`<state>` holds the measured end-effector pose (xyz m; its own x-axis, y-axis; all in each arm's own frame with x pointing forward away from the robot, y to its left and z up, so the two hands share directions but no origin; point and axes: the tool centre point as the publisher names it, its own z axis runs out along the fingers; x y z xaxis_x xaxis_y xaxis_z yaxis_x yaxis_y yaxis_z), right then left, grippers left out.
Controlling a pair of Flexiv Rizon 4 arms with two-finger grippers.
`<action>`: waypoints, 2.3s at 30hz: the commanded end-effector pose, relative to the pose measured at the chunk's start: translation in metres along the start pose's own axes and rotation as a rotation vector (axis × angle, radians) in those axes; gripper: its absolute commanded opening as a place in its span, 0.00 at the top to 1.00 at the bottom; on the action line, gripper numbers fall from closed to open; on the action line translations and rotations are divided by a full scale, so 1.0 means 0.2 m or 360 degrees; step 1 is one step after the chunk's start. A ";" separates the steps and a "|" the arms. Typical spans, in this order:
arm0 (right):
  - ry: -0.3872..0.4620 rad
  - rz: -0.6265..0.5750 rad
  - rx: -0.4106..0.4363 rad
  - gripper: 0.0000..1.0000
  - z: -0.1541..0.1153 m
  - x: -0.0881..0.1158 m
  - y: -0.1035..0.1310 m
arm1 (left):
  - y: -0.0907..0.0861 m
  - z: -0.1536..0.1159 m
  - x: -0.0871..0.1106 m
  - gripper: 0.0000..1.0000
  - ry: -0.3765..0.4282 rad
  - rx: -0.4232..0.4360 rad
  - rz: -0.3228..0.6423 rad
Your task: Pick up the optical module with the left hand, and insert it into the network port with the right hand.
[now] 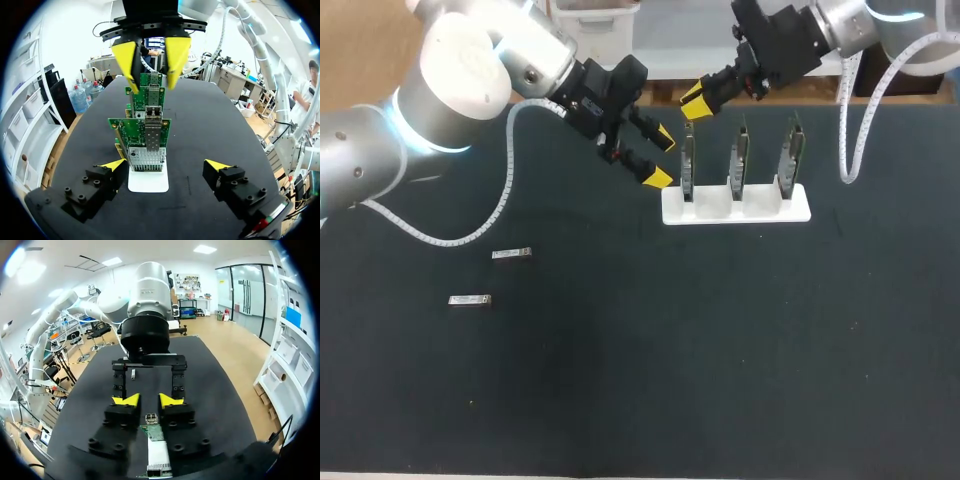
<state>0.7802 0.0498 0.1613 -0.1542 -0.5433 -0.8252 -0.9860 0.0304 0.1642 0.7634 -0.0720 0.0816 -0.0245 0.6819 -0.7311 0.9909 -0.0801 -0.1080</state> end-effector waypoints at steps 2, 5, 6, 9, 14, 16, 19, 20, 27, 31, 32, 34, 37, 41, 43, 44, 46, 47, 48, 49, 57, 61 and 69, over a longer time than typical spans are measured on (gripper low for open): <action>0.0021 0.0013 -0.0017 1.00 0.02 0.01 -0.03 | 0.01 0.00 0.00 0.00 0.0005 0.0004 -0.0002; 0.0026 0.0025 -0.0018 1.00 0.03 0.03 -0.04 | 0.01 0.00 0.00 0.00 0.0005 0.0004 -0.0002; 0.0029 0.0030 -0.0016 1.00 0.03 0.03 -0.04 | 0.01 0.00 0.00 0.00 0.0005 0.0004 -0.0002; 0.0033 0.0036 -0.0014 1.00 0.03 0.03 -0.04 | 0.01 0.00 0.00 0.00 0.0005 0.0004 -0.0002; 0.0043 0.0045 -0.0019 1.00 0.04 0.04 -0.04 | 0.01 0.00 0.00 0.00 0.0005 0.0004 -0.0002; 0.0047 0.0048 -0.0019 1.00 0.04 0.05 -0.04 | 0.01 0.00 0.00 0.00 0.0005 0.0004 -0.0002; 0.0051 0.0054 -0.0020 1.00 0.04 0.06 -0.04 | 0.01 0.00 0.00 0.00 0.0005 0.0004 -0.0002; 0.0052 0.0058 -0.0020 1.00 0.04 0.06 -0.04 | 0.01 0.00 0.00 0.00 0.0005 0.0004 -0.0002; 0.0054 0.0093 -0.0018 1.00 0.05 0.09 -0.05 | 0.01 0.00 0.00 0.00 0.0005 0.0004 -0.0002; 0.0061 0.0110 -0.0022 1.00 0.06 0.12 -0.05 | 0.01 0.00 0.00 0.00 0.0005 0.0004 -0.0002; 0.0062 0.0115 -0.0024 1.00 0.06 0.12 -0.05 | 0.01 0.00 0.00 0.00 0.0005 0.0004 -0.0002; 0.0065 0.0122 -0.0024 1.00 0.06 0.13 -0.06 | 0.01 0.00 0.00 0.00 0.0005 0.0004 -0.0002; 0.0065 0.0135 -0.0030 1.00 0.07 0.14 -0.06 | 0.01 0.00 0.00 0.00 0.0005 0.0004 -0.0002; 0.0064 0.0155 -0.0033 1.00 0.08 0.15 -0.06 | 0.01 0.00 0.00 0.00 0.0005 0.0004 -0.0002; 0.0054 0.0162 -0.0034 1.00 0.08 0.16 -0.06 | 0.01 0.00 0.00 0.00 0.0005 0.0004 -0.0002; 0.0046 0.0163 -0.0034 1.00 0.07 0.15 -0.06 | 0.01 0.00 0.00 0.00 0.0005 0.0004 -0.0002; 0.0030 0.0160 -0.0031 1.00 0.06 0.14 -0.06 | 0.01 0.00 0.00 0.00 0.0005 0.0004 -0.0002; 0.0019 0.0157 -0.0032 1.00 0.06 0.13 -0.06 | 0.01 0.00 0.00 0.00 0.0005 0.0004 -0.0002; 0.0010 0.0154 -0.0033 1.00 0.05 0.12 -0.05 | 0.01 0.00 0.00 0.00 0.0005 0.0004 -0.0002; -0.0001 0.0150 -0.0035 1.00 0.04 0.11 -0.05 | 0.01 0.00 0.00 0.00 0.0005 0.0004 -0.0002; -0.0086 0.0039 -0.0048 1.00 -0.03 -0.01 0.03 | 0.01 0.00 0.00 0.00 0.0005 0.0004 -0.0002; -0.0105 0.0005 -0.0040 1.00 -0.07 -0.03 0.04 | 0.01 0.00 0.00 0.00 0.0005 0.0004 -0.0002; -0.0128 -0.0010 -0.0029 1.00 -0.18 0.02 0.03 | 0.01 0.00 0.00 0.00 0.0005 0.0004 -0.0002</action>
<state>0.7824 0.0262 0.1788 -0.1583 -0.4804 -0.8627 -0.9846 0.0111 0.1744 0.7635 -0.0720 0.0815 -0.0245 0.6819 -0.7311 0.9909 -0.0802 -0.1080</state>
